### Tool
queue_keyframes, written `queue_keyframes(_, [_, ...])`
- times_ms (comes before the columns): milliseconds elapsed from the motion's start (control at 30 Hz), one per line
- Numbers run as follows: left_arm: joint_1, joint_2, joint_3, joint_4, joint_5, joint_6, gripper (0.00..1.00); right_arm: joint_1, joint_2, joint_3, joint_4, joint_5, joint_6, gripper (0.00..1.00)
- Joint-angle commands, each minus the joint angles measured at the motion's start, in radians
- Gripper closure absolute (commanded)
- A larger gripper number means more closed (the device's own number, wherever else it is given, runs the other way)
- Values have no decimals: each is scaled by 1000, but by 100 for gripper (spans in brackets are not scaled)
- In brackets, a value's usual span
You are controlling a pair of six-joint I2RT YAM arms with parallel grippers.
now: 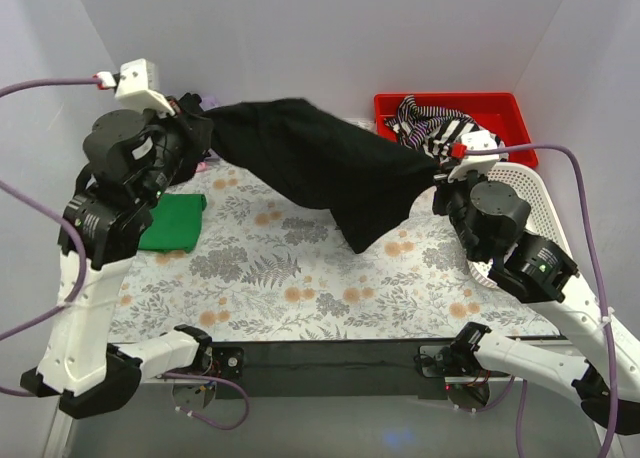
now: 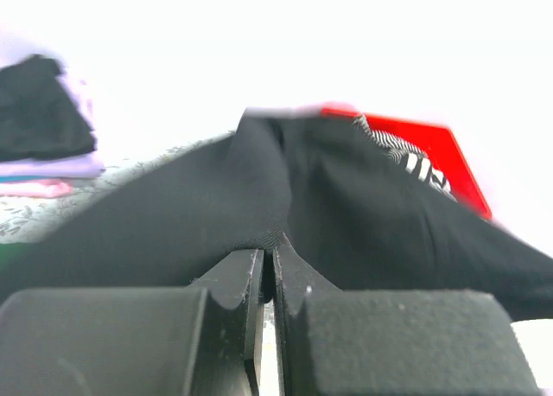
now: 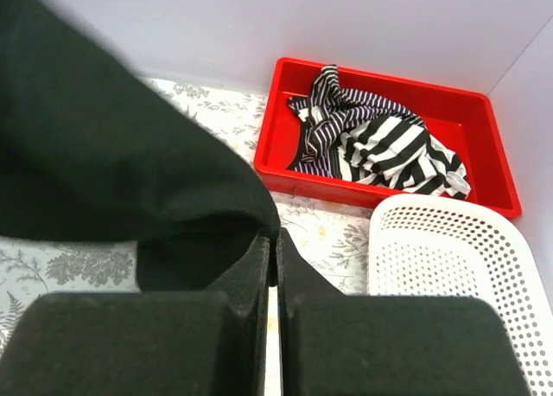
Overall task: Fold and stack the t-shirts
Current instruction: Flatten the tshirt out
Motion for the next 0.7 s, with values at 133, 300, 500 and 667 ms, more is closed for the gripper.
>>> queue_keyframes(133, [0,-56,18,-208,6,-37,100,4,-71,81,35,-41,-4,99])
queue_keyframes(300, [1,-119,131,-329,97,-40,100,4,-97,98,3,-224,-8,99])
queue_keyframes(500, [-2,-143,172,-405,51,-77,100,4,-108,124,-23,-214,29,99])
queue_keyframes(667, [0,-50,-12,-389,-13,-85,100,4,-64,73,-4,-105,3,99])
